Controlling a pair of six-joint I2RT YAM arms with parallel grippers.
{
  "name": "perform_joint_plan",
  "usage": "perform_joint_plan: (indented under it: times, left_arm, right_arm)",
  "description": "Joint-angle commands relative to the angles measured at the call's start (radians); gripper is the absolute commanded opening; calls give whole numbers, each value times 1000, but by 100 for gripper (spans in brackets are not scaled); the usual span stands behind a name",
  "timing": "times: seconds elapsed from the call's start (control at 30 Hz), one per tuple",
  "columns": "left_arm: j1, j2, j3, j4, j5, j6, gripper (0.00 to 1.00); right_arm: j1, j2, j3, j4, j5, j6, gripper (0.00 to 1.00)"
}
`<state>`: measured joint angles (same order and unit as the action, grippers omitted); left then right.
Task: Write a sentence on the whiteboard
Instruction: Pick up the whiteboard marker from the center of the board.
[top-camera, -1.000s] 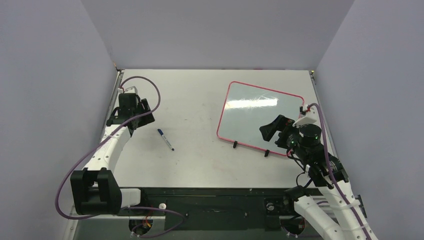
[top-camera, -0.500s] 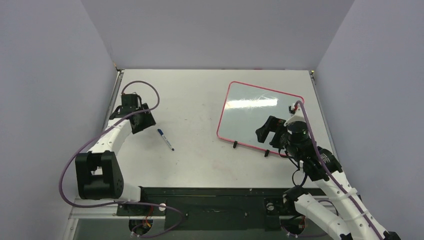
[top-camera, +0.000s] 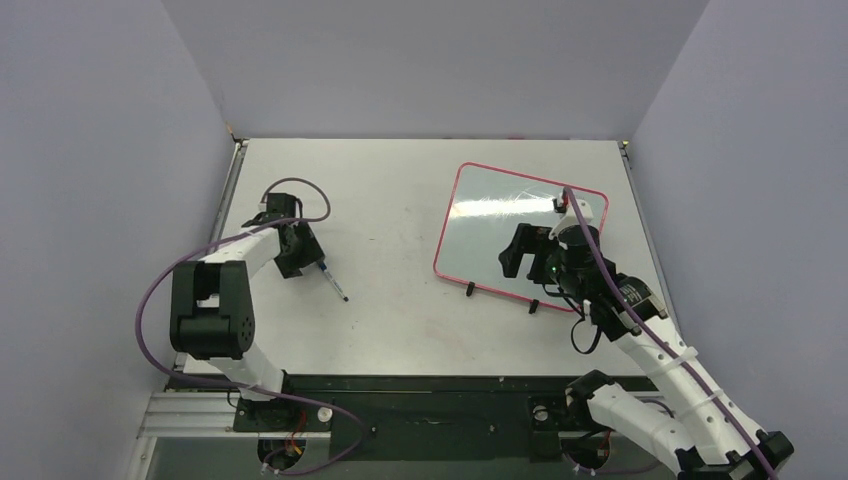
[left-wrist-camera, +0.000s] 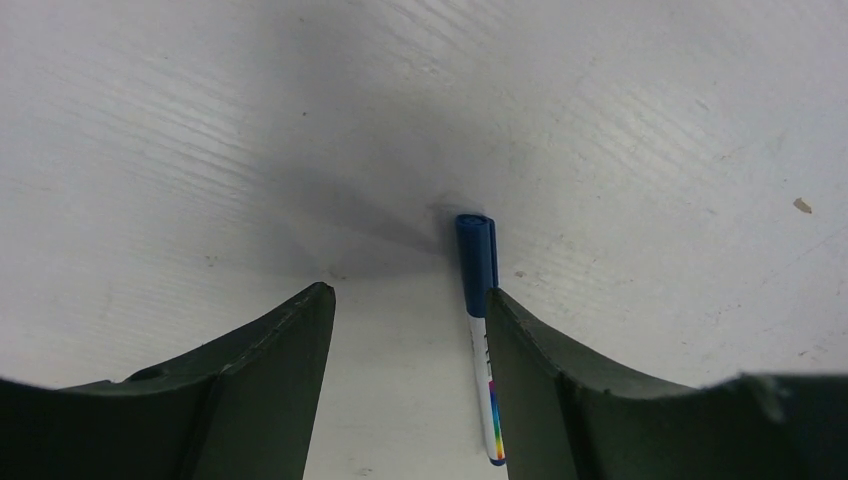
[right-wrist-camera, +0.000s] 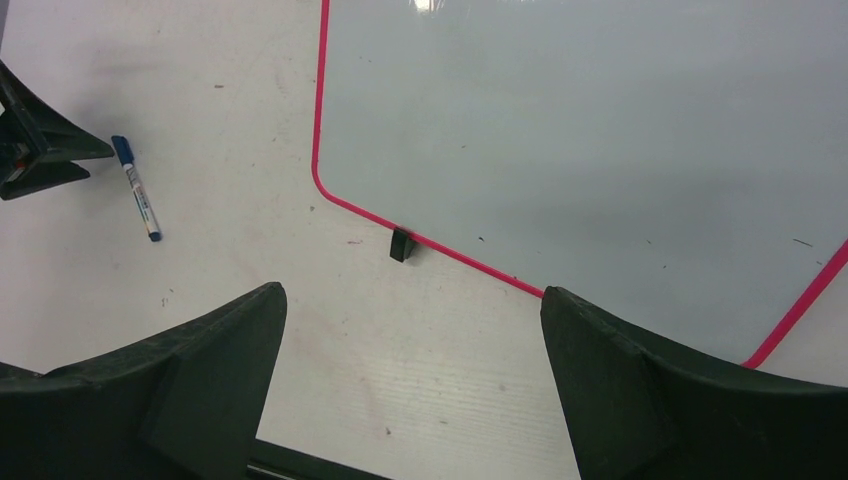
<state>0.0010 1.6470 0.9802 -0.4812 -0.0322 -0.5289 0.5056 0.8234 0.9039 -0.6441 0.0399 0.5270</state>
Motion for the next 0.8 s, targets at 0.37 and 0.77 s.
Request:
perform_joint_plan:
  times: [0.37,0.77]
  left_arm:
    - [-130,90,101,-5,-193,-119,44]
    - [-133,132,82,48,-157,-120,1]
  right_arm:
    - [12,123,58,65,-26,-65,94]
    - [12,157,53,95,-45,-59,94]
